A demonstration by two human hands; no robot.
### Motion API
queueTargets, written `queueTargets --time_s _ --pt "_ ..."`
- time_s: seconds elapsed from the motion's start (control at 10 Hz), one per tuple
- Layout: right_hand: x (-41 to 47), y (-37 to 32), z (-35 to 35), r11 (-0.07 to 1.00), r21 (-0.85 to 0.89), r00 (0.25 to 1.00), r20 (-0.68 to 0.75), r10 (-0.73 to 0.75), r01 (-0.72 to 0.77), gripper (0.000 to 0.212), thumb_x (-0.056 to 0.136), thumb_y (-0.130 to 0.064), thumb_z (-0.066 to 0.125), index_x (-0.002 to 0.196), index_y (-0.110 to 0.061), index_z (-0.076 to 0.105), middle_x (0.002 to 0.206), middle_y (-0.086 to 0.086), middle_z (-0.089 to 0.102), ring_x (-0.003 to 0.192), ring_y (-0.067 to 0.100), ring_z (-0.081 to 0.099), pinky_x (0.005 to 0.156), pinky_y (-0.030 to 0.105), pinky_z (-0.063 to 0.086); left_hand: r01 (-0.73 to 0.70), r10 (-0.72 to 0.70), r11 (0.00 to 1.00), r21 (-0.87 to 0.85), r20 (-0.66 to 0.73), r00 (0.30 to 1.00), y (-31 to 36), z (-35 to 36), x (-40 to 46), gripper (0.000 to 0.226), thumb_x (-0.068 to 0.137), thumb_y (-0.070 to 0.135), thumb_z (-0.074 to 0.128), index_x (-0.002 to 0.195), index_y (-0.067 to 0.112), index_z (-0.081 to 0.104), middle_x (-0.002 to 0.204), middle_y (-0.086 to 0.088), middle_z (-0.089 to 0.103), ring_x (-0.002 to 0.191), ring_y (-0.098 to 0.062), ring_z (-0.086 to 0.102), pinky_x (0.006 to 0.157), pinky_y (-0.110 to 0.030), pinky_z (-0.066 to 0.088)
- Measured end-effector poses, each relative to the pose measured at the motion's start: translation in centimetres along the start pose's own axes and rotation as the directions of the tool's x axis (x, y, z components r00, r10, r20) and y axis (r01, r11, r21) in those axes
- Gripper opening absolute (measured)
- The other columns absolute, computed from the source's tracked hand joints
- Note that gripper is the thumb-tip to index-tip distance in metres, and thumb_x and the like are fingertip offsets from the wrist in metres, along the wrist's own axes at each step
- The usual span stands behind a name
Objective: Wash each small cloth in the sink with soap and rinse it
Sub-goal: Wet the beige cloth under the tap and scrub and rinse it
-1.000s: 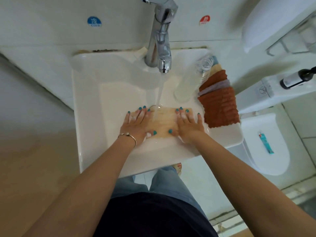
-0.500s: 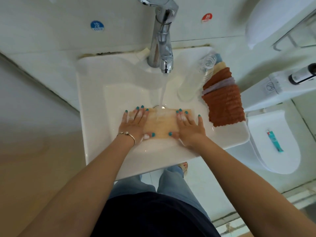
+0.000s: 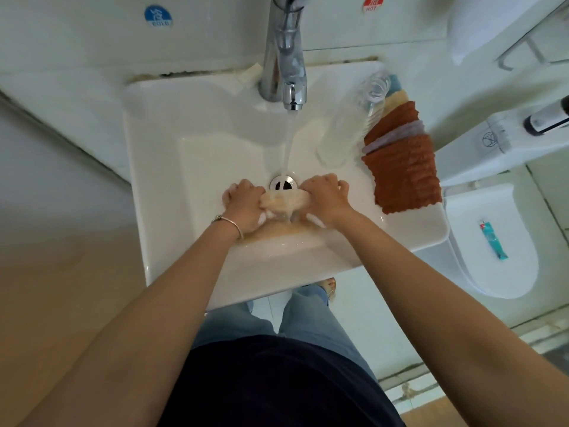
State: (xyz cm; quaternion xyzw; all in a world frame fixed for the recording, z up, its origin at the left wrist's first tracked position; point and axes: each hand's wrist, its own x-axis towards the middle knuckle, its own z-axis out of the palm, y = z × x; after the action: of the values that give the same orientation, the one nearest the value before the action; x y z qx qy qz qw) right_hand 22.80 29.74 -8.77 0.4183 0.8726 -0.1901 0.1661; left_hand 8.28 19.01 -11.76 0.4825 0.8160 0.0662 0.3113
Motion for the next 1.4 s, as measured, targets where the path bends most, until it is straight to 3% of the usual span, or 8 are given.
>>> queueTargets --time_s 0.2,0.5,0.6,0.7,0.8,0.9,1.1,1.4 --pt "-2.1 -1.6 -2.5 0.559 0.823 0.993 -0.048 -0.110 0.102 0.027 0.079 0.012 0.066 0.083 -0.008 0.048 0.072 -0.004 0.047 0.061 -0.001 0.045 0.056 0.013 0.038 -0.072 0.103 0.616 -0.784 -0.010 0.995 -0.9 -4.6 -2.3 0.031 0.053 0.022 0.074 0.079 0.012 0.059 0.067 0.003 0.058 0.064 -0.009 0.052 0.055 -0.017 0.041" --pt "-2.7 -7.0 -2.7 -0.056 0.983 0.961 -0.160 0.227 0.177 0.025 0.087 -0.024 0.066 0.104 -0.017 0.050 0.087 -0.002 0.057 0.075 0.006 0.060 0.071 0.022 0.051 -0.251 -0.227 0.189 -0.949 -0.291 0.929 6.2 -3.2 -2.1 0.049 0.069 0.029 0.069 0.111 0.011 0.050 0.088 0.005 0.058 0.069 0.007 0.061 0.065 -0.015 0.049" --pt "-1.0 -7.5 -2.5 0.088 0.971 0.928 -0.237 0.287 0.221 0.021 0.083 -0.040 0.066 0.094 -0.029 0.052 0.084 -0.006 0.060 0.078 0.008 0.062 0.077 0.031 0.052 -0.257 -0.381 0.213 -0.943 -0.322 0.866 7.9 -3.5 -0.9 0.013 0.088 0.027 0.062 0.086 0.021 0.051 0.074 0.010 0.053 0.060 0.007 0.054 0.063 -0.016 0.044" --pt "0.2 -7.5 -2.0 0.397 0.882 0.890 -0.373 0.262 0.253 0.009 0.096 -0.021 0.058 0.097 -0.018 0.050 0.074 -0.014 0.051 0.066 -0.010 0.056 0.065 0.010 0.043 -0.221 -0.415 0.049 -0.974 -0.221 0.882 7.8 -2.7 -0.1 0.019 0.082 0.043 0.056 0.083 0.026 0.048 0.078 0.007 0.052 0.067 0.002 0.055 0.063 -0.009 0.043" --pt "0.2 -7.5 -1.4 0.376 0.902 0.887 -0.340 0.312 0.213 0.026 0.098 -0.008 0.053 0.077 -0.022 0.045 0.068 -0.013 0.044 0.054 -0.011 0.050 0.053 0.007 0.038 -0.059 -0.479 0.039 -0.998 -0.070 0.875 7.8 -1.9 -0.4 0.018 0.101 0.021 0.046 0.083 0.020 0.042 0.072 0.004 0.039 0.070 -0.008 0.047 0.055 -0.012 0.036" --pt "0.0 -7.7 -2.0 0.471 0.872 0.897 -0.306 0.318 0.131 0.037 0.101 -0.019 0.048 0.070 -0.035 0.034 0.067 -0.016 0.038 0.061 0.002 0.047 0.058 0.013 0.037 -0.252 -0.503 0.279 -0.927 -0.364 0.784 8.1 -3.2 -0.2 0.036 0.096 0.041 0.049 0.066 0.020 0.047 0.051 0.015 0.045 0.057 -0.005 0.046 0.053 -0.020 0.036" --pt "0.7 -7.7 -2.2 0.449 0.879 0.894 -0.323 0.311 0.162 0.046 0.099 -0.039 0.051 0.063 -0.013 0.046 0.053 -0.009 0.049 0.060 0.016 0.047 0.062 0.037 0.044 -0.244 -0.470 0.366 -0.898 -0.405 0.784 7.7 -3.7 0.8 0.057 0.096 0.044 0.048 0.041 0.028 0.046 0.042 0.011 0.046 0.048 -0.007 0.042 0.059 -0.033 0.040" --pt "-1.4 -6.4 -3.9 0.386 0.905 0.909 -0.301 0.288 0.177 0.025 0.105 -0.032 0.038 0.091 -0.013 0.045 0.076 -0.008 0.051 0.064 -0.001 0.051 0.063 0.023 0.045 -0.193 -0.332 0.381 -0.904 -0.328 0.885 8.7 -3.9 0.2 0.038 0.097 0.041 0.052 0.070 0.015 0.049 0.061 0.006 0.051 0.055 -0.006 0.049 0.057 -0.024 0.043"
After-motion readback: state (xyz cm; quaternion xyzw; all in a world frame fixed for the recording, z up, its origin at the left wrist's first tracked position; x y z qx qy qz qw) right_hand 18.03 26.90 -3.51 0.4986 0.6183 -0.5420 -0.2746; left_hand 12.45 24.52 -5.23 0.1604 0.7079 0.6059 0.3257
